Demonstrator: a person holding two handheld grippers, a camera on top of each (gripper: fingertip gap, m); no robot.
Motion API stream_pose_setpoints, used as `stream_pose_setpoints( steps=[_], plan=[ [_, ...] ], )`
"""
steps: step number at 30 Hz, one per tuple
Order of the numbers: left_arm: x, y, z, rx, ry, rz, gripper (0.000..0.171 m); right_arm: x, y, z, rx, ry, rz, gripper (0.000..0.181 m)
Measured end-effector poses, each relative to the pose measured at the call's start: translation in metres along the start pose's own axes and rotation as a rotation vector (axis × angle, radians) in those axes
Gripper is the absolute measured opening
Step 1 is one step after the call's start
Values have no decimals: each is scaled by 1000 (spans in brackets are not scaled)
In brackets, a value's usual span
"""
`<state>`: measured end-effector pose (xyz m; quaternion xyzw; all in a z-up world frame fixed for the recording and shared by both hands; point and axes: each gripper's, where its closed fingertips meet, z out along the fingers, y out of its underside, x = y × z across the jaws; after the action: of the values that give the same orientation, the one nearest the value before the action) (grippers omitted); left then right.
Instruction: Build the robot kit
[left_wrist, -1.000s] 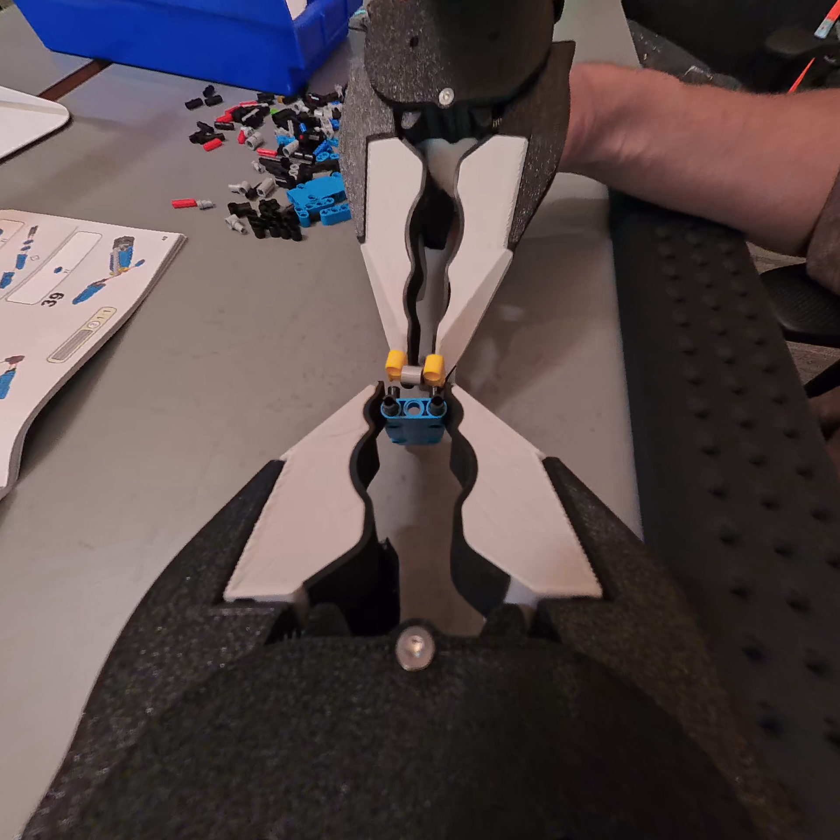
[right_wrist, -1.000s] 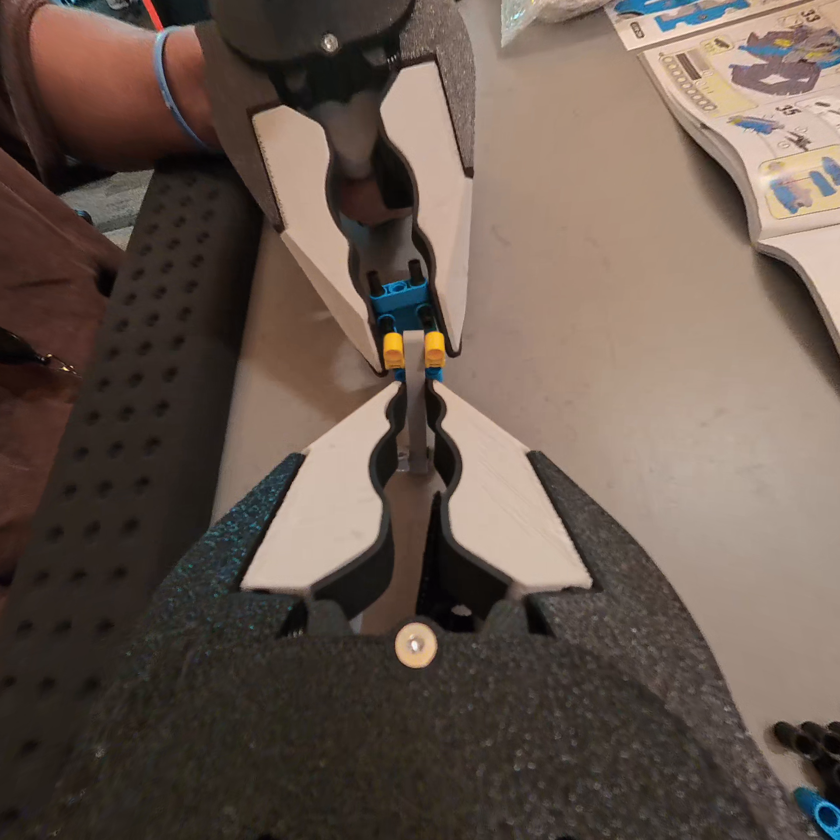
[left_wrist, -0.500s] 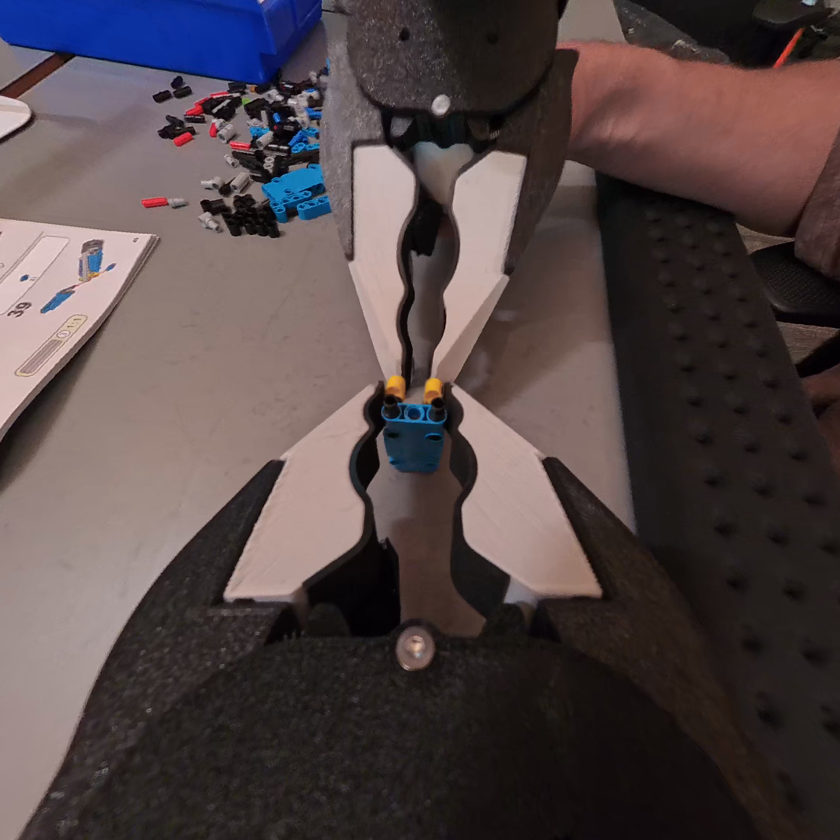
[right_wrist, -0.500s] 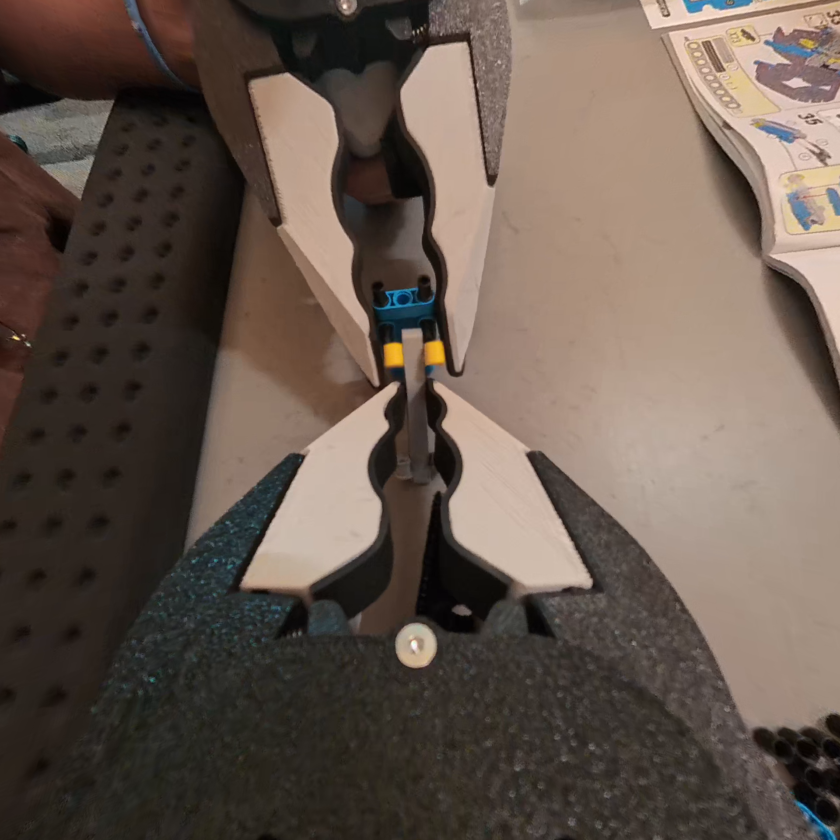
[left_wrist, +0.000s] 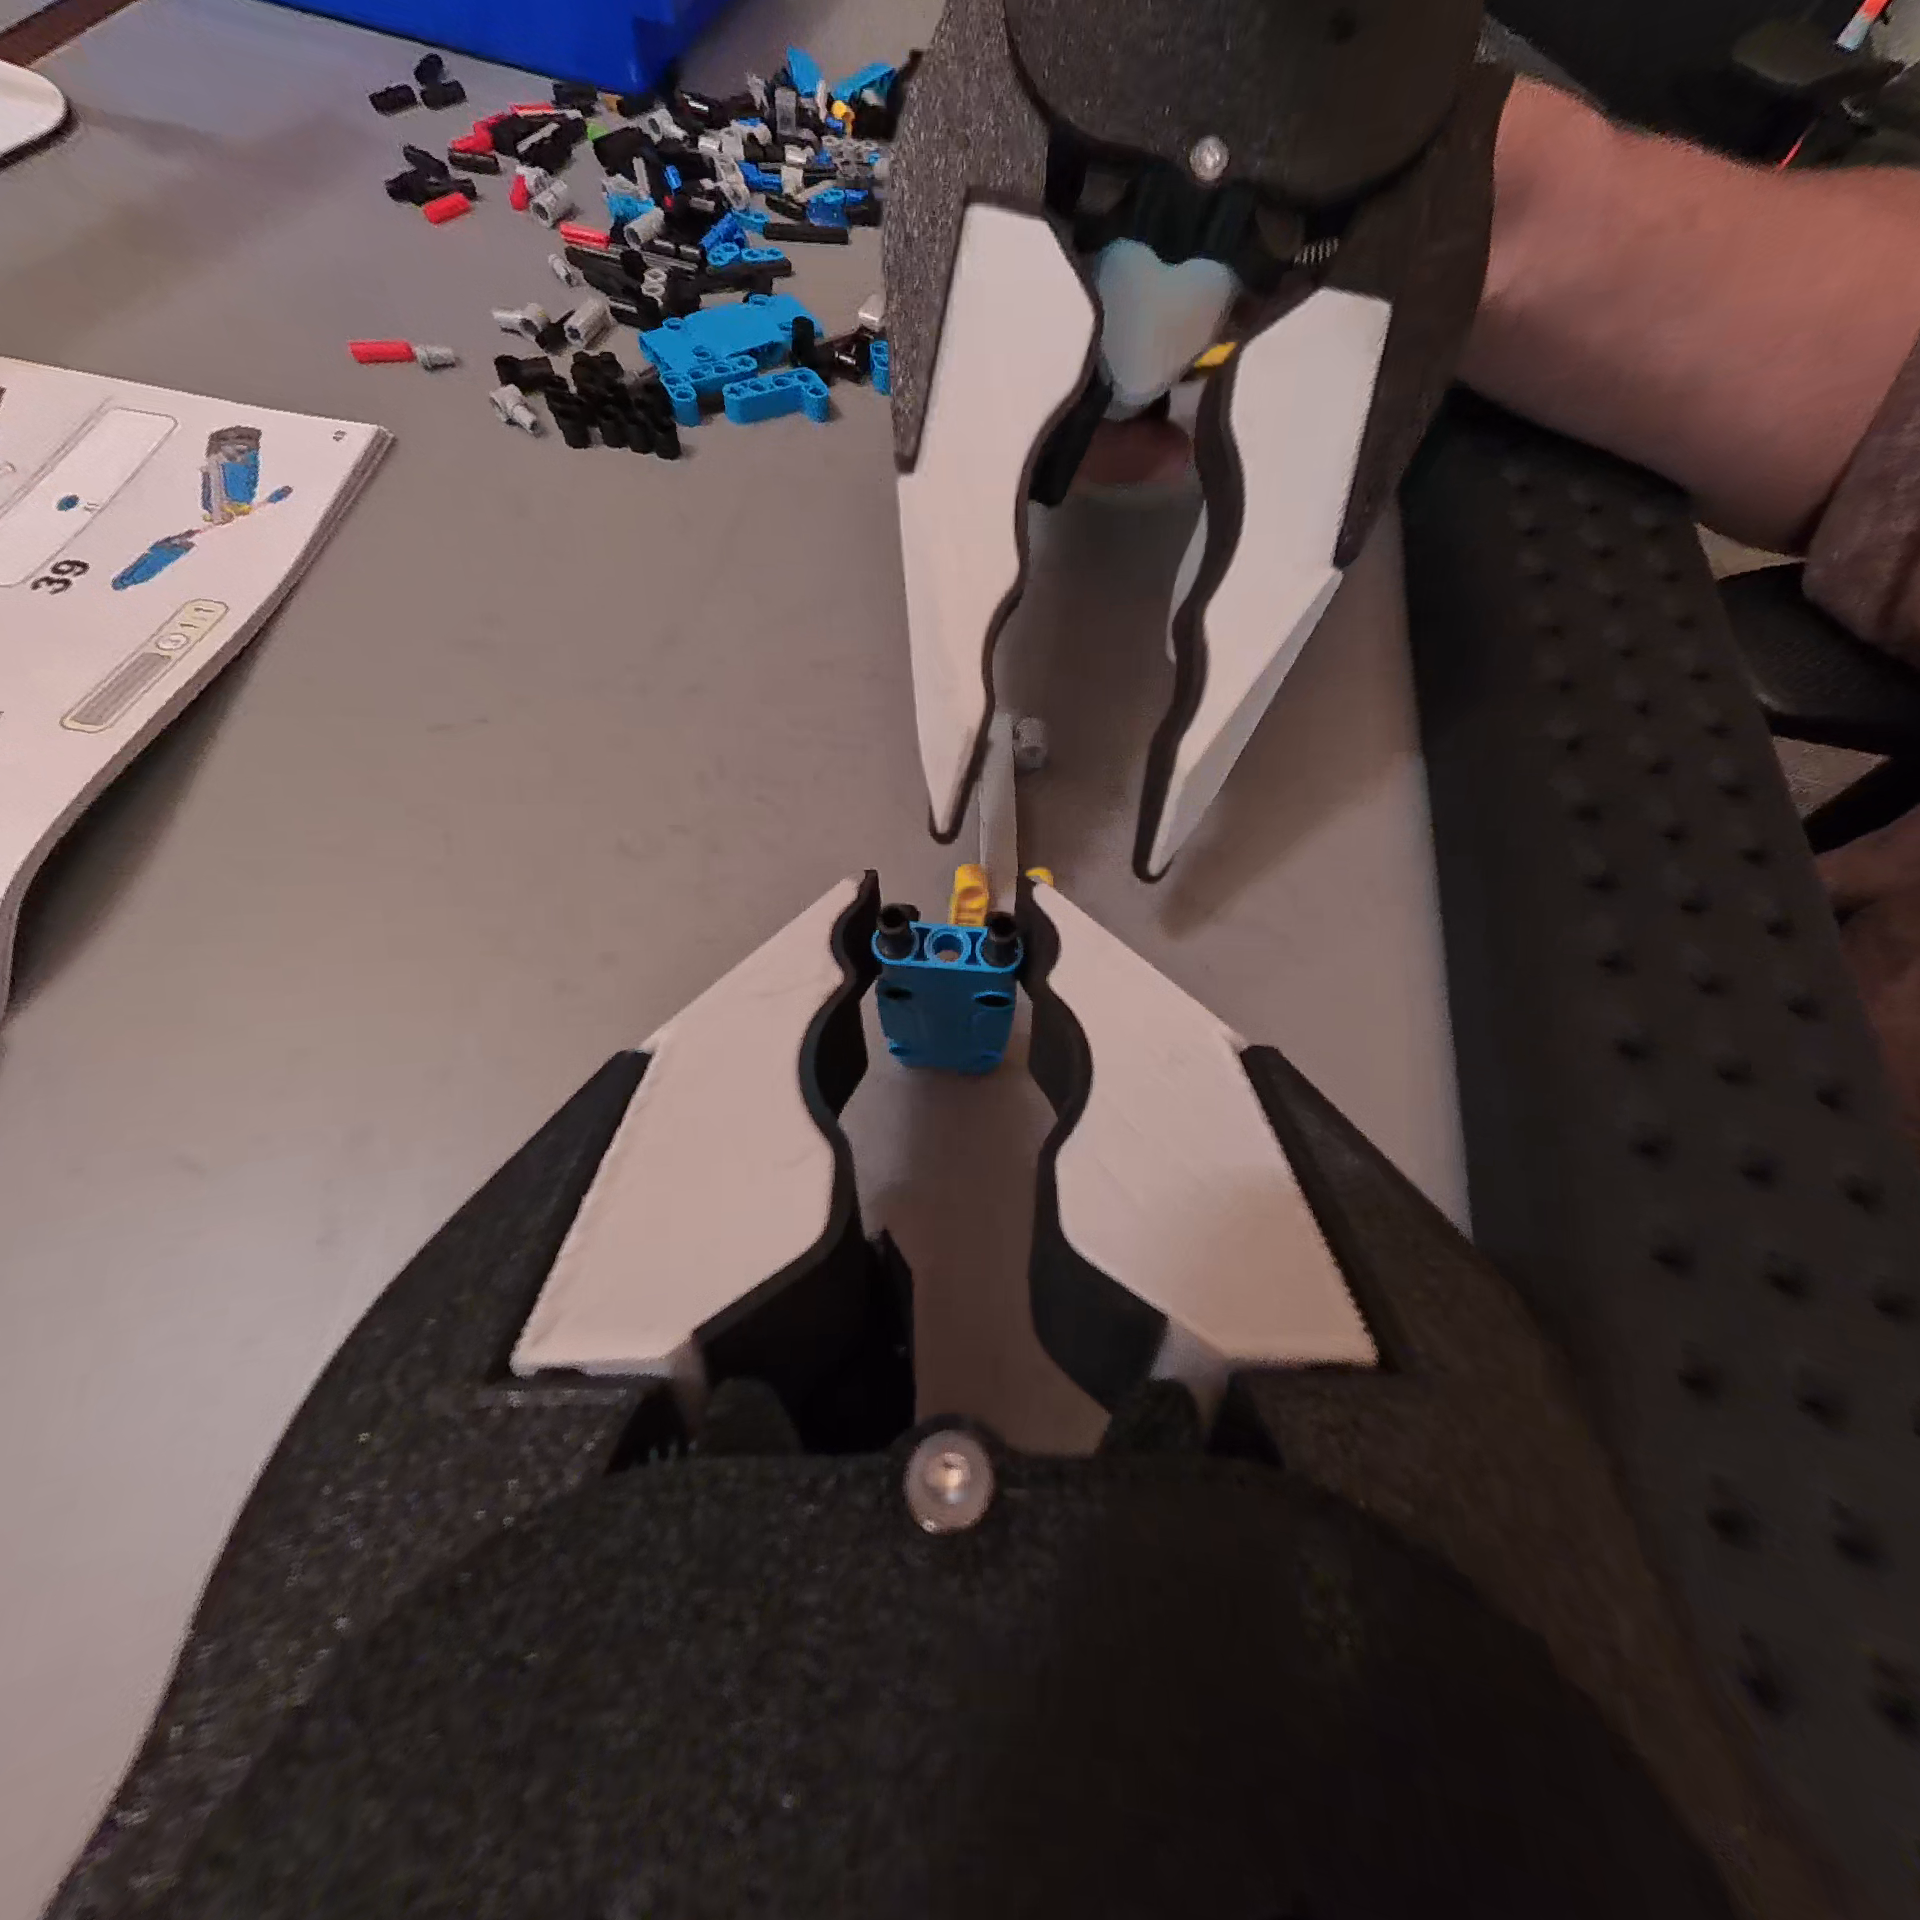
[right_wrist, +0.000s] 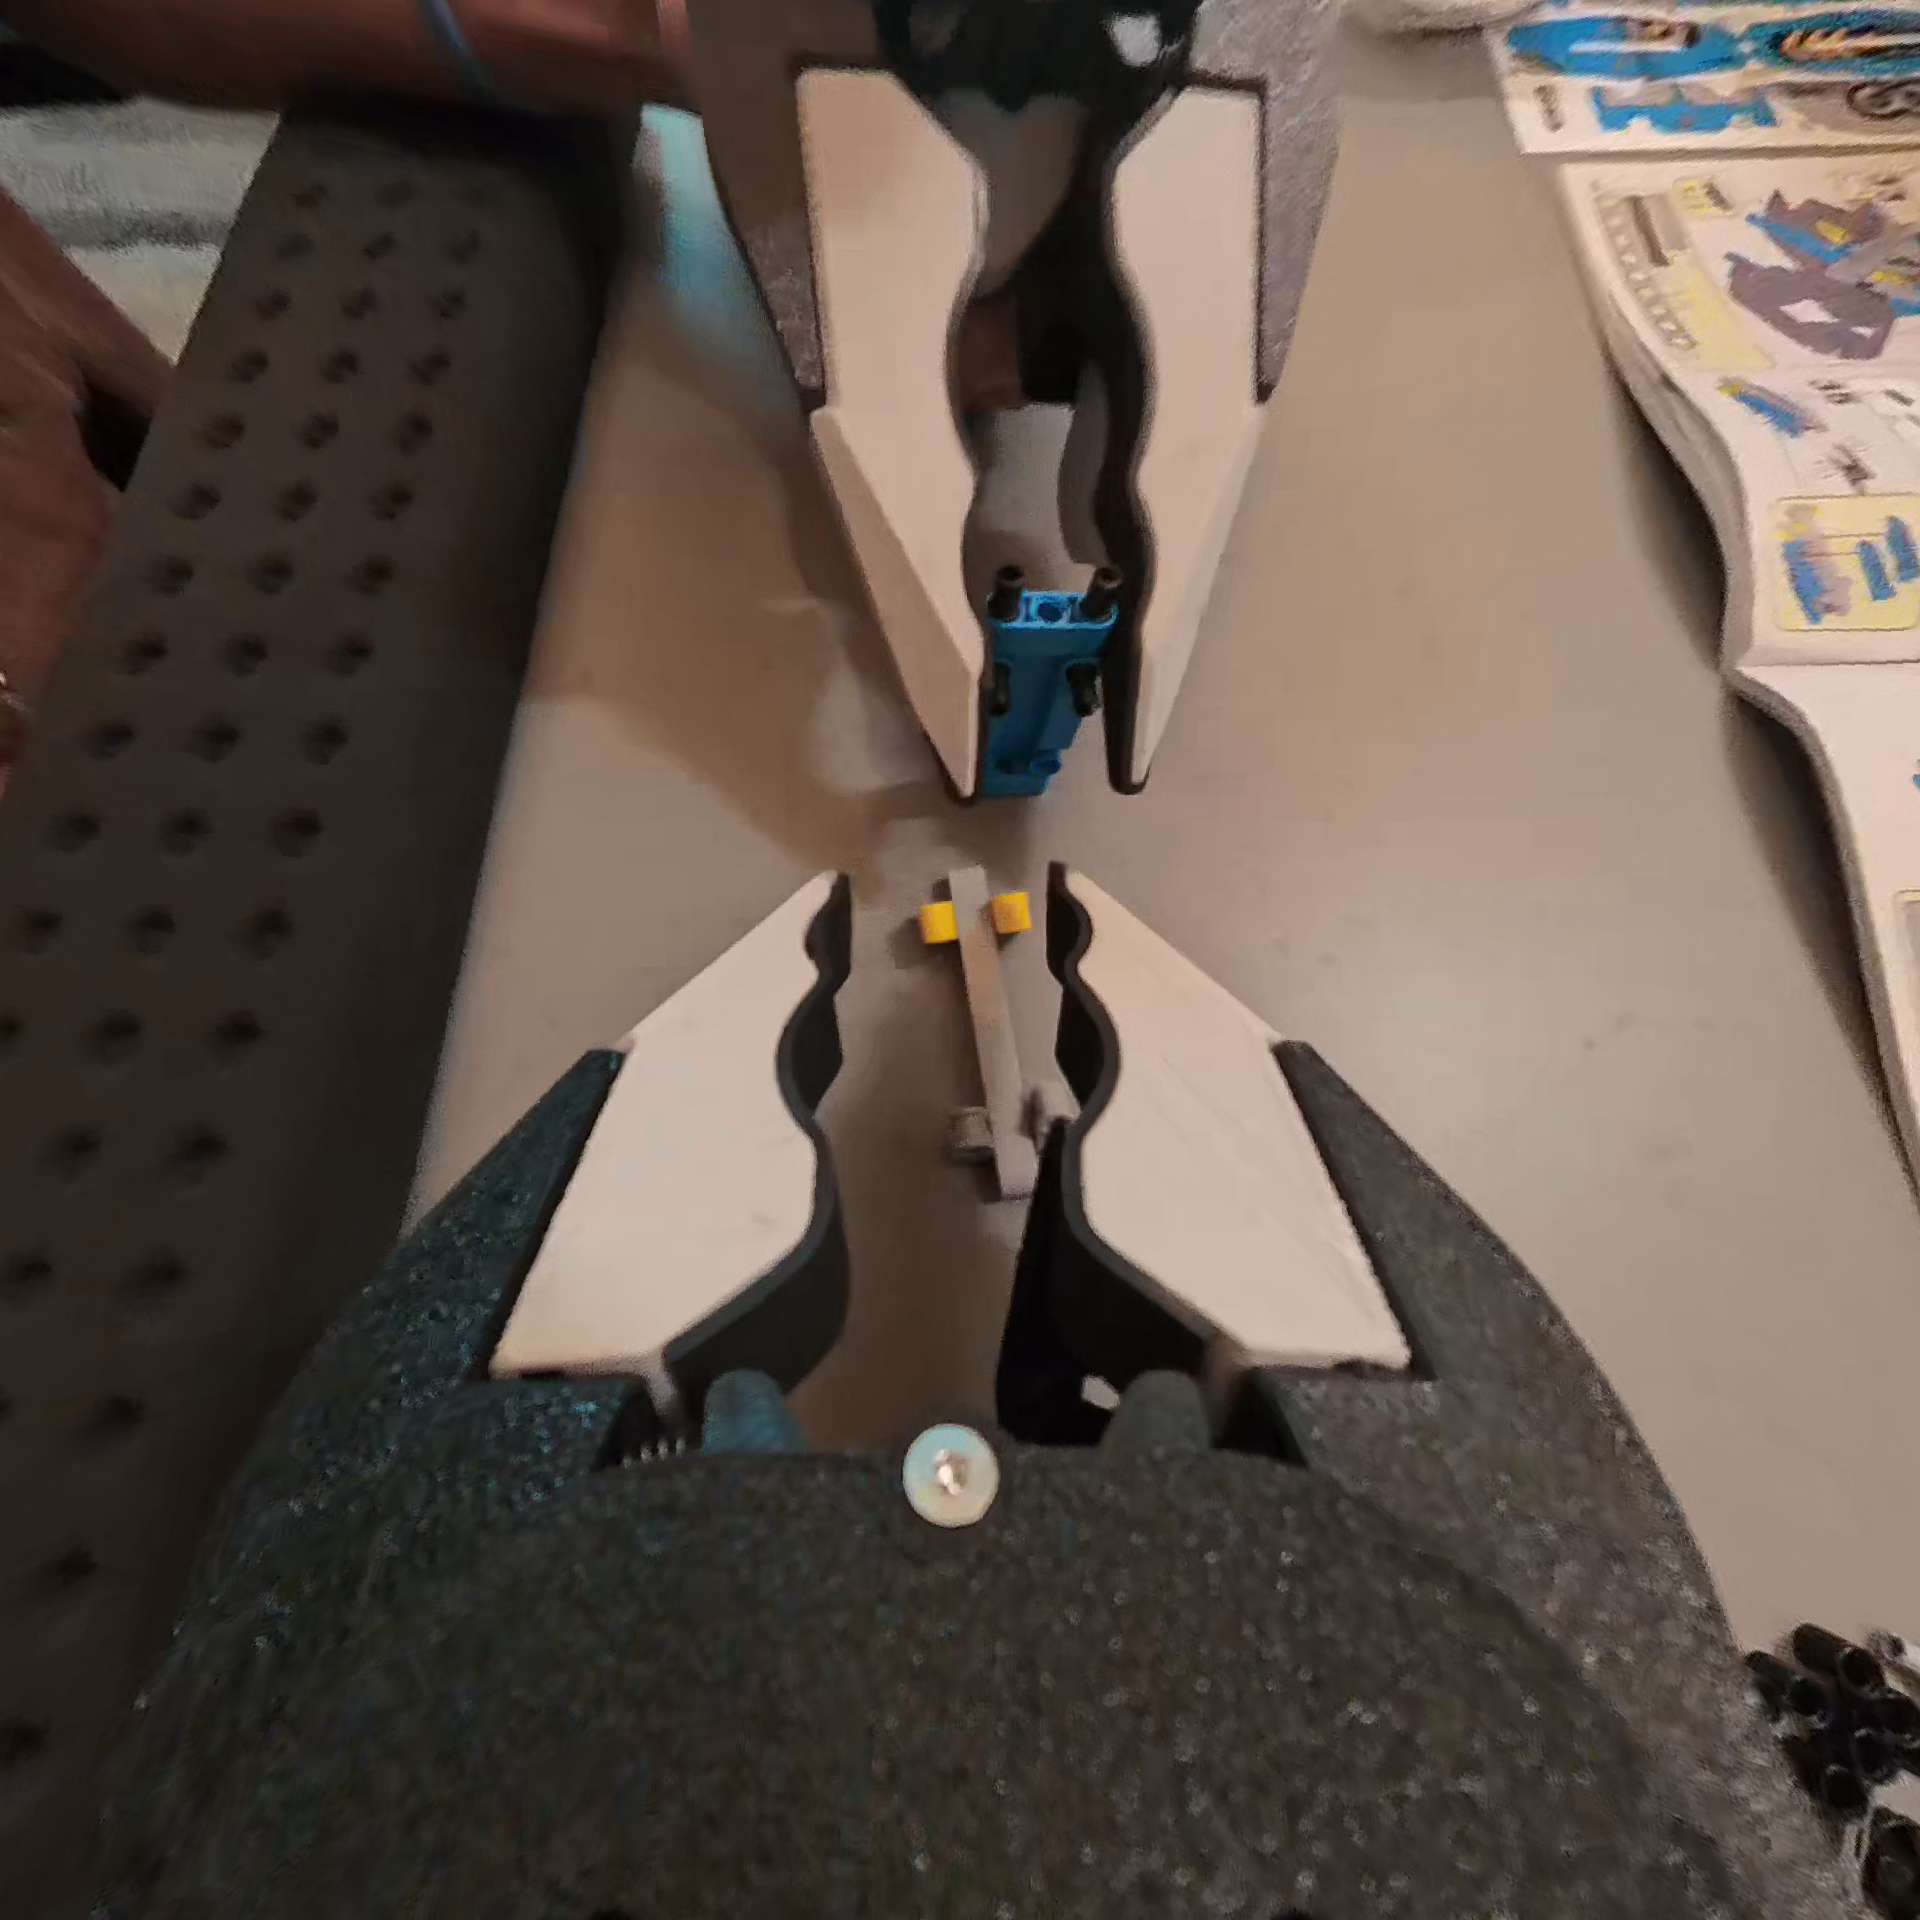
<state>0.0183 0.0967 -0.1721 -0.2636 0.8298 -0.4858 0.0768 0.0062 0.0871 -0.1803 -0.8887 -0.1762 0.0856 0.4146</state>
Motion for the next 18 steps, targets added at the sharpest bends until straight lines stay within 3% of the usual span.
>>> stream_pose_setpoints(
  steps=[5, 9, 13, 18],
  plan=[
    [4, 3, 1, -9, -10, 52, 25, 3, 15, 10, -79, 12, -20, 40],
    [2, 7, 2, -33, -20, 54, 26, 4, 17, 16, -86, 16, -52, 24],
    [-1, 14, 1, -67, -49, 86, 26, 9, 18, 14, -98, 35, -32, 24],
    [0, 10, -12, -2, -23, 46, 24, 15, 6, 7, -45, 53, 64, 24]
  ],
)
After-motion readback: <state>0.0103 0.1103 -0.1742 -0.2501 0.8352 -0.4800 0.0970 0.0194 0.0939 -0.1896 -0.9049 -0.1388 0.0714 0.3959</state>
